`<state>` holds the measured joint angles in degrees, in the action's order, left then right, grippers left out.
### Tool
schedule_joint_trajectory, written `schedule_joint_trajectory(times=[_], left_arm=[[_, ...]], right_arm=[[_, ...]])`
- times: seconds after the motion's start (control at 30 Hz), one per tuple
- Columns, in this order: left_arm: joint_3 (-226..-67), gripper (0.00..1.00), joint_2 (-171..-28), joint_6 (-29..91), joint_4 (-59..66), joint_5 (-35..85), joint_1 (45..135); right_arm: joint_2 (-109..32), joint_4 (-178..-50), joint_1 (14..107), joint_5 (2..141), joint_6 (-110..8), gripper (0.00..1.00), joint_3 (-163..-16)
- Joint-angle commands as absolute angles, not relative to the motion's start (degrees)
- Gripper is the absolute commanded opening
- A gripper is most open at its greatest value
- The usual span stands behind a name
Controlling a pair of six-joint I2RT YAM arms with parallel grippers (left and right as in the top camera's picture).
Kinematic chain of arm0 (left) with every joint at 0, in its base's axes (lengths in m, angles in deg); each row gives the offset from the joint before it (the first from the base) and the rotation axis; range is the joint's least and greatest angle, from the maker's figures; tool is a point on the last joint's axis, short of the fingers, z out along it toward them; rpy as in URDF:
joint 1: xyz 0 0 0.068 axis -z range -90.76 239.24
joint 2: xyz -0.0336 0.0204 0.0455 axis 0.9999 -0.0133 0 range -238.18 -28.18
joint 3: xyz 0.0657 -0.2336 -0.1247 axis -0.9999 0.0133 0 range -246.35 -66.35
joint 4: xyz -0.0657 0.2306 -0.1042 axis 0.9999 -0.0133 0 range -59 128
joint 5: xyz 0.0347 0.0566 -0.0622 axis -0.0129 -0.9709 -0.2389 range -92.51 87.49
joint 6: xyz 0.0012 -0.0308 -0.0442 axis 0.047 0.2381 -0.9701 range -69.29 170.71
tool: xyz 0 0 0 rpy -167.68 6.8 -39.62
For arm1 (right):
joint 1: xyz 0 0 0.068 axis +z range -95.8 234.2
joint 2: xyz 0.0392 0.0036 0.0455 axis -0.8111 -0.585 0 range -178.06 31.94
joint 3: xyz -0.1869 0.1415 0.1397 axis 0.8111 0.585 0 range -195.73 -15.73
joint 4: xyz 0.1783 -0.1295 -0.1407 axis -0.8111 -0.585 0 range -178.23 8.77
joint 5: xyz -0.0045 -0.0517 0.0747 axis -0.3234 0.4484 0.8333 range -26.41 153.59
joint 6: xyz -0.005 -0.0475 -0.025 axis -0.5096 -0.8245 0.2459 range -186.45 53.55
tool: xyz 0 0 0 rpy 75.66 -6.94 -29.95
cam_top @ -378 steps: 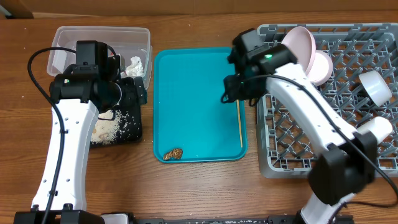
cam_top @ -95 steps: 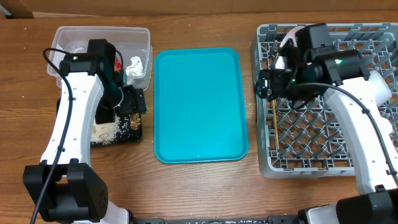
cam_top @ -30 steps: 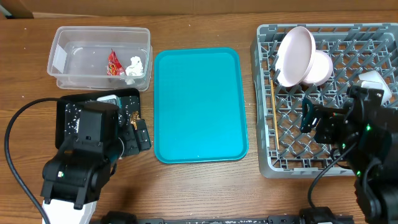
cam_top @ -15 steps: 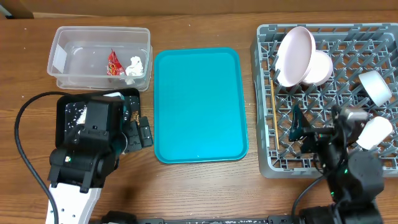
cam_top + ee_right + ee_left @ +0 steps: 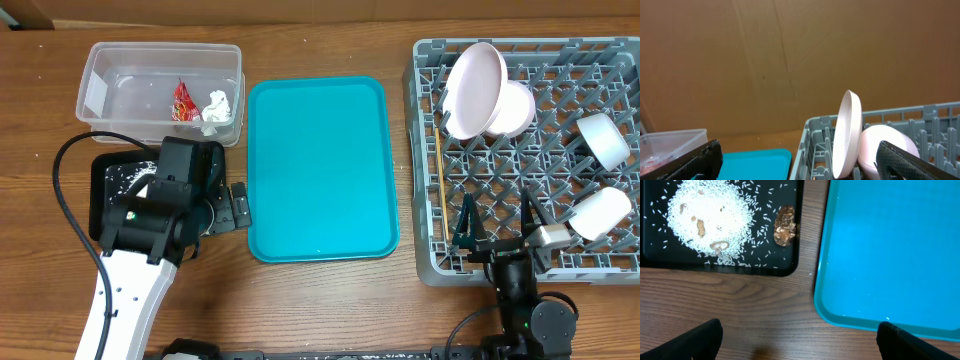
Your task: Sort waste into correct bins and load items into the dishwasher
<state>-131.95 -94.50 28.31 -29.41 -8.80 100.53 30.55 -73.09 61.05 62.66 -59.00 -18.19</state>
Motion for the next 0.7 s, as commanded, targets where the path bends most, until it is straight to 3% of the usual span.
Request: schedule_joint_trajectory(times=[0.0, 0.13, 0.3, 0.67], left_arm=[[-131.69, 1.00, -96.47, 27.35, -29.22, -9.52, 100.90], [-131.69, 1.00, -98.61, 27.33, -29.24, -9.52, 100.90], [-131.69, 1.00, -101.17, 27.35, -29.22, -9.52, 100.90], [-131.69, 1.00, -106.79, 27.35, -29.20, -9.52, 100.90]], right_arm=[[31.82, -71.60, 61.38, 61.00, -61.30, 1.00, -16.22], [31.82, -73.18, 61.38, 61.55, -67.61, 1.00, -16.18], [31.82, -85.70, 61.38, 63.30, -67.31, 1.00, -16.18], [31.77, -86.05, 61.38, 64.52, -64.95, 1.00, -16.20]])
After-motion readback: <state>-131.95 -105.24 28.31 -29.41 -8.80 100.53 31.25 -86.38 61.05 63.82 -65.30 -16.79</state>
